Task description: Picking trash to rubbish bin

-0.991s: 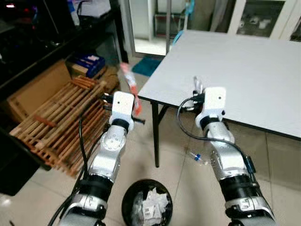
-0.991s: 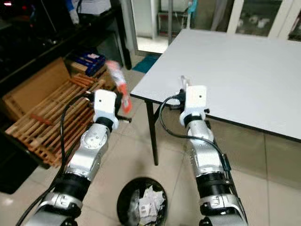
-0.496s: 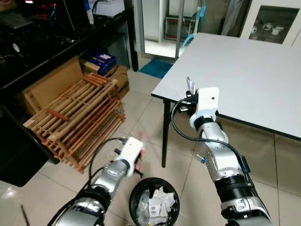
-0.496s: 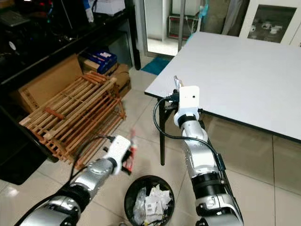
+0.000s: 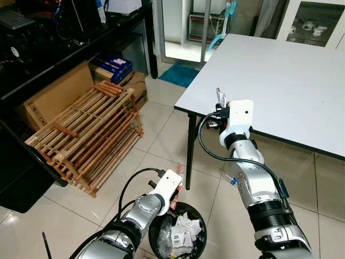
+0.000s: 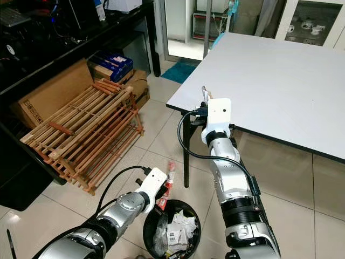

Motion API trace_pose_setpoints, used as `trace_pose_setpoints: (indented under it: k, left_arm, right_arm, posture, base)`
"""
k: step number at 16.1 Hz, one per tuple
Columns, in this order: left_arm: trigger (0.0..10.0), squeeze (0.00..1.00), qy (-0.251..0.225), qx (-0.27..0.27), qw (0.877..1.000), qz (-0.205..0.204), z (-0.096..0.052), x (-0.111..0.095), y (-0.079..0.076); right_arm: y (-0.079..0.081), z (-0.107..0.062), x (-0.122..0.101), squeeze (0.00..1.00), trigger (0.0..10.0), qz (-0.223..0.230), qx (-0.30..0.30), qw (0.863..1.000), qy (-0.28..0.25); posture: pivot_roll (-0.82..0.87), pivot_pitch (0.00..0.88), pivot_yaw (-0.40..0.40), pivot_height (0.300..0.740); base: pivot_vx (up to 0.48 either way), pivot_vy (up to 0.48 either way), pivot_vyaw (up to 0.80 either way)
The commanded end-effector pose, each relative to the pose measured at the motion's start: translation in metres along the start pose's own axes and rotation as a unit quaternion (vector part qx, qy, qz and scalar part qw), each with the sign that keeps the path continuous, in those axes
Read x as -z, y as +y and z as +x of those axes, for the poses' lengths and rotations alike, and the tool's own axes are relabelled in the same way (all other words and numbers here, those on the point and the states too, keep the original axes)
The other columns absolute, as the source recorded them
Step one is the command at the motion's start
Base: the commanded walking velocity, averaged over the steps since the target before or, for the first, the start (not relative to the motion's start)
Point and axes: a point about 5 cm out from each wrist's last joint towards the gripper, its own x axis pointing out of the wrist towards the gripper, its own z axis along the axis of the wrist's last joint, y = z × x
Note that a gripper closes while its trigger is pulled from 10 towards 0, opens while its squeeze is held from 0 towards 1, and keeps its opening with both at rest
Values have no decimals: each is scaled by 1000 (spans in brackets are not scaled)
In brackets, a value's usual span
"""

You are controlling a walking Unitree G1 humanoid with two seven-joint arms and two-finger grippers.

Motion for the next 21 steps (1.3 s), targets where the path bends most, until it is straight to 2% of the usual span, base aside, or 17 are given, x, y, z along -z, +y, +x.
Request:
trace_pose_setpoints:
  k: [1, 2, 10, 11, 12, 16, 18, 20, 21]
  left_arm:
    - [10000, 506, 0, -6, 1000, 17, 0, -4, 3]
    - [10000, 1000, -1, -8, 1000, 19, 1, -5, 4]
    - [10000, 1000, -12, -10, 1000, 16, 1, -10, 6]
    - [10000, 0, -14, -23, 999, 20, 0, -10, 11]
    - [10000, 0, -15, -30, 999, 22, -1, -9, 14]
    - [10000, 0, -14, -124, 992, -20, -14, 2, 50]
    - [10000, 0, -29, -200, 978, -54, -28, 10, 77]
    - [10000, 0, -65, -271, 956, -92, -43, 14, 101]
    - [10000, 0, -121, -344, 924, -116, -64, 10, 129]
  right_arm:
    - [1, 3, -6, 0, 10000, -4, 0, 1000, -7]
    - [1, 3, -6, 0, 10000, -4, 1, 1000, -7]
    - [1, 3, -6, 0, 10000, -4, -1, 1000, -6]
    - [1, 3, -6, 0, 10000, -4, -2, 1000, -6]
    - [1, 3, -6, 0, 10000, -4, -2, 1000, -5]
    - [3, 1, 7, 0, 10000, -20, -5, 999, 29]
    - [4, -1, 18, 0, 10000, -27, -8, 998, 58]
    - [8, -3, 26, 0, 10000, -30, -22, 997, 75]
    - [14, -6, 36, 0, 10000, -39, -38, 994, 96]
  posture:
    - [-5, 25, 82, 740]
    - [-3, 27, 80, 740]
    - [-2, 30, 80, 740]
    - [-3, 33, 79, 740]
    - [-1, 33, 79, 740]
    - [2, 40, 77, 740]
    - [5, 44, 73, 740]
    - [11, 47, 68, 740]
    - [28, 50, 57, 740]
  base:
    - [0, 0, 0]
    - [0, 0, 0]
    - [0, 0, 0]
    - [0, 0, 0]
    - [0, 0, 0]
    - [0, 0, 0]
    - [0, 0, 0]
    - [0, 0, 0]
    - [0, 0, 0]
